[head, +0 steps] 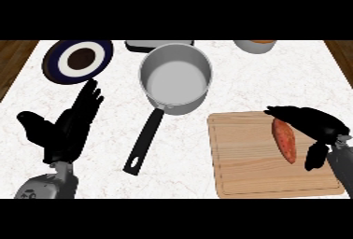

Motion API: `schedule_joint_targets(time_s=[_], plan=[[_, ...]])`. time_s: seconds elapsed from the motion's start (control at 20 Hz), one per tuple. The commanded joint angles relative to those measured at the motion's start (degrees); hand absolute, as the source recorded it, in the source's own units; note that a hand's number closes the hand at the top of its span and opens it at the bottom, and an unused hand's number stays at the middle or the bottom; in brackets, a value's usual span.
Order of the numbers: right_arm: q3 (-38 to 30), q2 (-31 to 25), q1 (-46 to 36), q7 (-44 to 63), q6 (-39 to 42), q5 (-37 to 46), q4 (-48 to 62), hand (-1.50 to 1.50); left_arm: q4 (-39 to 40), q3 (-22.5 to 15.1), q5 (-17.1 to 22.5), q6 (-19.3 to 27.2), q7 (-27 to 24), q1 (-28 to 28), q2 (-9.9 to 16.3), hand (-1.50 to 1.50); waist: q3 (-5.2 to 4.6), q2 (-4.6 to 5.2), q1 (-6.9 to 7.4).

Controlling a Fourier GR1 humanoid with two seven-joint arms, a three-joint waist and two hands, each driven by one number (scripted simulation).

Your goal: Pick the sweet potato from the cutting board and place it in the pot

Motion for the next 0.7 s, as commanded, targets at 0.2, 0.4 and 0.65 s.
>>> schedule_joint_targets(time_s=[0.2,0.4,0.65], plan=[[-1.96,2.61,-1.14,-2.53,0.09,3.51,3.76,-1.50,1.44,1.01,-1.76,0.31,0.95,-2.50,-1.74,0.00,0.00,-0.04,-0.13],[0.69,7.82,-1.09,-6.84,-6.98,3.07,6.65,1.50,4.11,-0.72,-3.35,2.40,0.80,-5.14,-3.91,0.00,0.02,0.07,-0.21],[-2.68,4.17,-1.85,-13.14,-7.15,4.08,8.45,1.50,-0.08,1.76,-1.59,-1.61,1.72,-1.55,-1.09,0.00,0.01,0.00,0.02]])
